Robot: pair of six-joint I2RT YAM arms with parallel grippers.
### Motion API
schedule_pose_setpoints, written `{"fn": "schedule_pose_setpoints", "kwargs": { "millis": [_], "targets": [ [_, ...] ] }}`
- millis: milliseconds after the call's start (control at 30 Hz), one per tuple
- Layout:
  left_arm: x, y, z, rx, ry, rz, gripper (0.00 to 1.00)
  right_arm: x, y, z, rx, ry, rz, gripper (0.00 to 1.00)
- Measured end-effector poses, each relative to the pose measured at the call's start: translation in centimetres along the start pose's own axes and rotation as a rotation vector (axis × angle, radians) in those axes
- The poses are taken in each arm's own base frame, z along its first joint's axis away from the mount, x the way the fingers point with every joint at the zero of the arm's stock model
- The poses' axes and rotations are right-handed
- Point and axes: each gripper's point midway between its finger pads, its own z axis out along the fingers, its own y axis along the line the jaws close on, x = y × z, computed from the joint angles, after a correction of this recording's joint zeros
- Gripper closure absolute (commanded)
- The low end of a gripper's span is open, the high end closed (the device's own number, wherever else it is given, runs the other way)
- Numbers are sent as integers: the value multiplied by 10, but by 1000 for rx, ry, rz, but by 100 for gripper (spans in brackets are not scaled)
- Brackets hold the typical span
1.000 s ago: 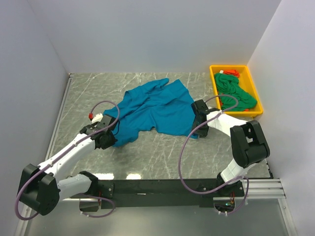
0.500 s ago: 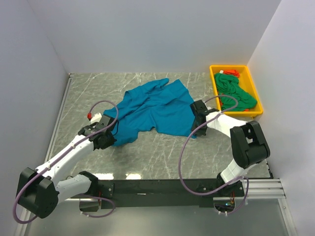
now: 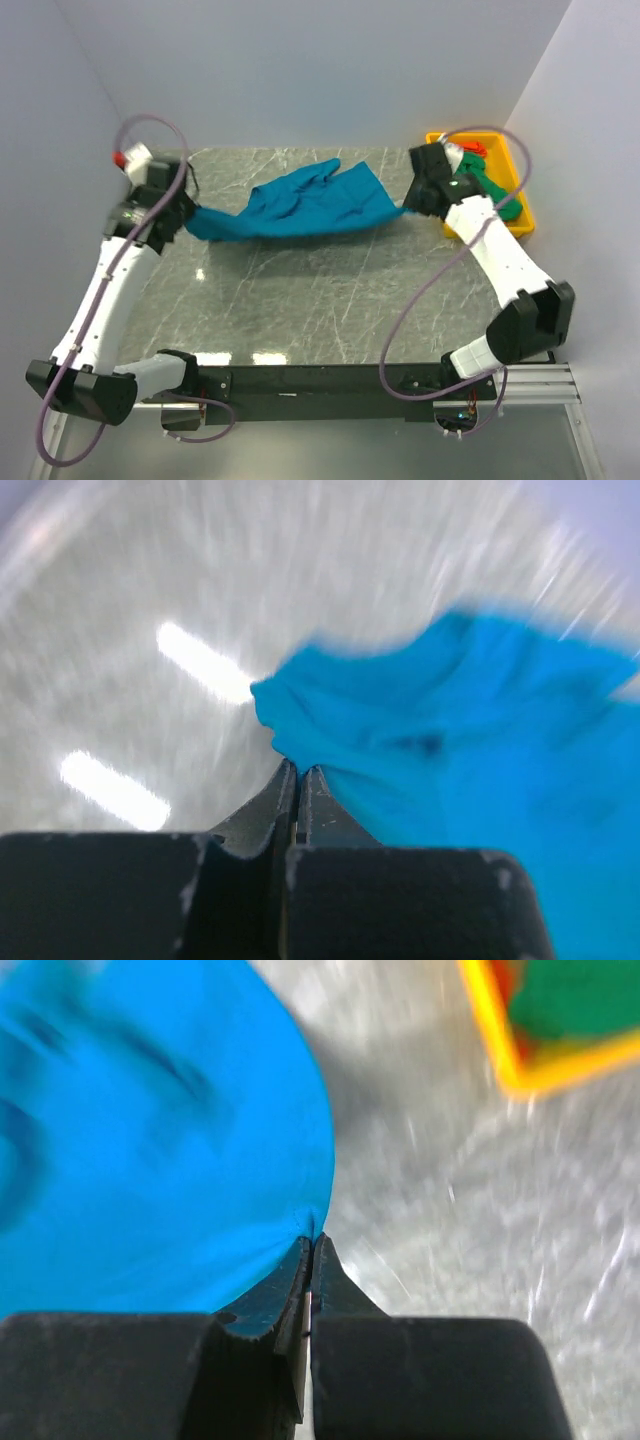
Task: Fold and stack the t-shirts
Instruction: Flatten the tshirt out
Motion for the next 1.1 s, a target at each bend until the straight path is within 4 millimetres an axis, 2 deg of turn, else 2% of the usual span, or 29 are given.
{"fn": "schedule_pose_setpoints", "kwargs": {
  "millis": [67,133,233,300,433,600,667,733,800,900,1000,1067,1100],
  "targets": [
    [-51,-9,-15,19,-107,-48,99,-42,7,-34,-48,-108,27,100],
    [-93,-14,-37,43,-204,-85,99,-70,8,-67,-85,-189,44,100],
    [-149,-18,-87,114,-359,-143,99,-103,3,-125,-152,-315,74,100],
    [-172,-14,-122,167,-445,-177,99,-113,-7,-163,-199,-395,90,100],
    [-197,13,-201,300,-616,-247,99,-121,-37,-242,-294,-561,111,100],
    [-217,62,-320,495,-868,-308,99,-117,-76,-345,-447,-789,118,100],
    [-225,78,-362,557,-958,-320,99,-109,-91,-380,-513,-866,113,100],
    [-231,86,-389,598,-1022,-313,99,-102,-100,-404,-562,-921,104,100],
    [-232,86,-395,605,-1043,-288,99,-96,-103,-416,-595,-950,82,100],
    [-228,70,-369,577,-1005,-211,99,-92,-94,-405,-603,-921,35,100],
    [-215,41,-314,537,-905,-114,99,-82,-75,-356,-564,-803,-37,100],
    [-201,16,-263,507,-815,-43,98,-74,-62,-319,-531,-710,-79,100],
    [-189,3,-231,488,-751,0,96,-69,-56,-297,-512,-660,-99,100]
  ]
}}
